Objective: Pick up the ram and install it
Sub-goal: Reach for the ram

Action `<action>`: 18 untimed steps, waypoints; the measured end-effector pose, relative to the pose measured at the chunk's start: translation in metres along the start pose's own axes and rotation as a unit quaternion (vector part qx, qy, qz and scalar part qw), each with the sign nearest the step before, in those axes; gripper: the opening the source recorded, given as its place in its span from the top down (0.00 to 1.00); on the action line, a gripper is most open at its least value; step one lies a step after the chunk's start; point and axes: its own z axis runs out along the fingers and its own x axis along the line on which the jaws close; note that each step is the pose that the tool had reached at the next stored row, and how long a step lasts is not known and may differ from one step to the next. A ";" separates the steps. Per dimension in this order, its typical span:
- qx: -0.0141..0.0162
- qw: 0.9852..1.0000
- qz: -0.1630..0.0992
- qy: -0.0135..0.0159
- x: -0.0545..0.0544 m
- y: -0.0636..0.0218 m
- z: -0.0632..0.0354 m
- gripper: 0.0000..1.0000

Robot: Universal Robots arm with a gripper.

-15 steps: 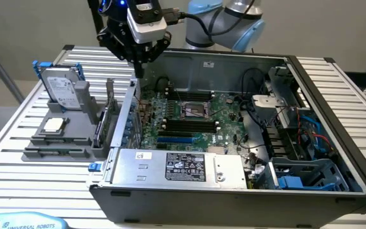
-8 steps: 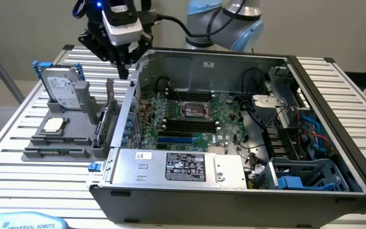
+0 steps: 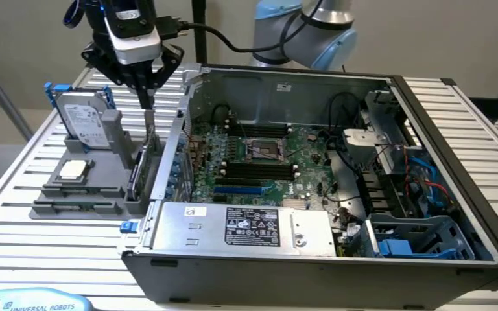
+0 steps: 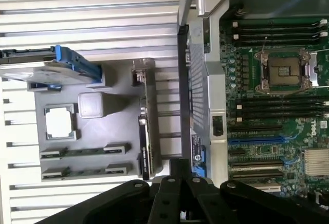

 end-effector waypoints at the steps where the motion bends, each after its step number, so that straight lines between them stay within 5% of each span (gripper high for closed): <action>1: 0.000 1.000 0.000 0.000 0.004 -0.0005 0.0004 0.89; 18: 0.000 1.000 0.000 0.000 0.081 -0.0124 0.0092 0.89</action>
